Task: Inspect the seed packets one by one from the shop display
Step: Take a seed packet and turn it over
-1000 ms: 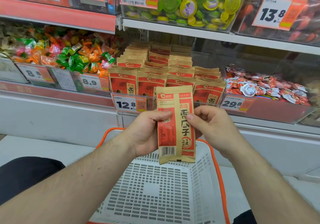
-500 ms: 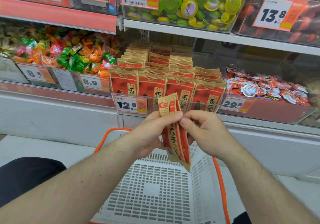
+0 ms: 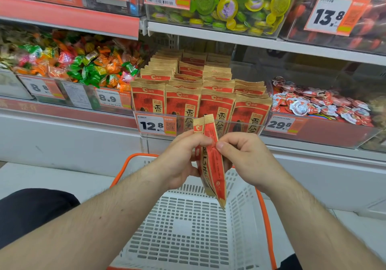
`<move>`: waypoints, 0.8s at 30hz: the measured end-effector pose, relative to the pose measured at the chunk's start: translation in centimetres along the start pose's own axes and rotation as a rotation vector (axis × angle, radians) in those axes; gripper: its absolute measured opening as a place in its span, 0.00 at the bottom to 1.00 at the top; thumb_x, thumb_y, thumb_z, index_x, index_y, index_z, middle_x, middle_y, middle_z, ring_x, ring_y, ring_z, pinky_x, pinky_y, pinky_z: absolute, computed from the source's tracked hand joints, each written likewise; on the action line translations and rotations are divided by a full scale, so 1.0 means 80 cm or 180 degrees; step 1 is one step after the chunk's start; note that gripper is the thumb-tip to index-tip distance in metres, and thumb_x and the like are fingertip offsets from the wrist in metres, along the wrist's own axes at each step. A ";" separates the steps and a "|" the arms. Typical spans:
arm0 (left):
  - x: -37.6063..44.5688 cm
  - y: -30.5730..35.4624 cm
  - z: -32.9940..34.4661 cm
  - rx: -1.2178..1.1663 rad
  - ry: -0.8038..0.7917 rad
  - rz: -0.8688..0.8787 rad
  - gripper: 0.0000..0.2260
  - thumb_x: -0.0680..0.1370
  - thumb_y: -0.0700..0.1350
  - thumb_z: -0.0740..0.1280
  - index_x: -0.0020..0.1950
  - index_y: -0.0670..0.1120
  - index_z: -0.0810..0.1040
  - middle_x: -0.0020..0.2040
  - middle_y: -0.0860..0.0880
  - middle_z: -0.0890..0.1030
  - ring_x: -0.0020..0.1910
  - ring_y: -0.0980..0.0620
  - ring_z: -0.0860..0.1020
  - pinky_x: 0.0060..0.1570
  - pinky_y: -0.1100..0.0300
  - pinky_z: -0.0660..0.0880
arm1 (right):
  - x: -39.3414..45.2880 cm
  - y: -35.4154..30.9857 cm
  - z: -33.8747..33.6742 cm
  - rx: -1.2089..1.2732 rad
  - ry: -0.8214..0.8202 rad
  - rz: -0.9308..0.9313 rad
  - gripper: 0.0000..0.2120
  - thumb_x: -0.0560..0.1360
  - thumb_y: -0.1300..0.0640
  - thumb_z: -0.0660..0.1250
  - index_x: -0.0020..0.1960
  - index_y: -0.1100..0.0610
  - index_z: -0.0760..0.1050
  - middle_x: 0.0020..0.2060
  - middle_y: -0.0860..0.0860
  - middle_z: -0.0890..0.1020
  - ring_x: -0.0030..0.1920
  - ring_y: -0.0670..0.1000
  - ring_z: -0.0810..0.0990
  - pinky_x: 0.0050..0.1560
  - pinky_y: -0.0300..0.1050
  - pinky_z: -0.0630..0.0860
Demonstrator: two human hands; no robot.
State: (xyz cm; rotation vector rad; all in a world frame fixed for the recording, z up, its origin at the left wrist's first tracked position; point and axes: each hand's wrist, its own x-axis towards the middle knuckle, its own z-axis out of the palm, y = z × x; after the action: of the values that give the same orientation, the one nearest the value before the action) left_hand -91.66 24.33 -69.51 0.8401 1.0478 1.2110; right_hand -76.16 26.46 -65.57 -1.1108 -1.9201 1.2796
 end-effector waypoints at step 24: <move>-0.005 0.014 -0.007 -0.0269 0.0009 -0.0185 0.18 0.68 0.48 0.66 0.54 0.41 0.77 0.47 0.43 0.80 0.53 0.41 0.76 0.54 0.40 0.73 | -0.003 0.011 -0.024 -0.0489 -0.0576 0.0243 0.19 0.64 0.56 0.81 0.49 0.58 0.76 0.43 0.52 0.83 0.35 0.52 0.80 0.38 0.48 0.76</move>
State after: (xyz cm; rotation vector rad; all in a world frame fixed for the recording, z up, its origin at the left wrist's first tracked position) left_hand -92.55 24.16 -68.60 0.7381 1.0099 1.1993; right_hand -74.22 27.31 -65.67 -1.1893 -2.1589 1.3314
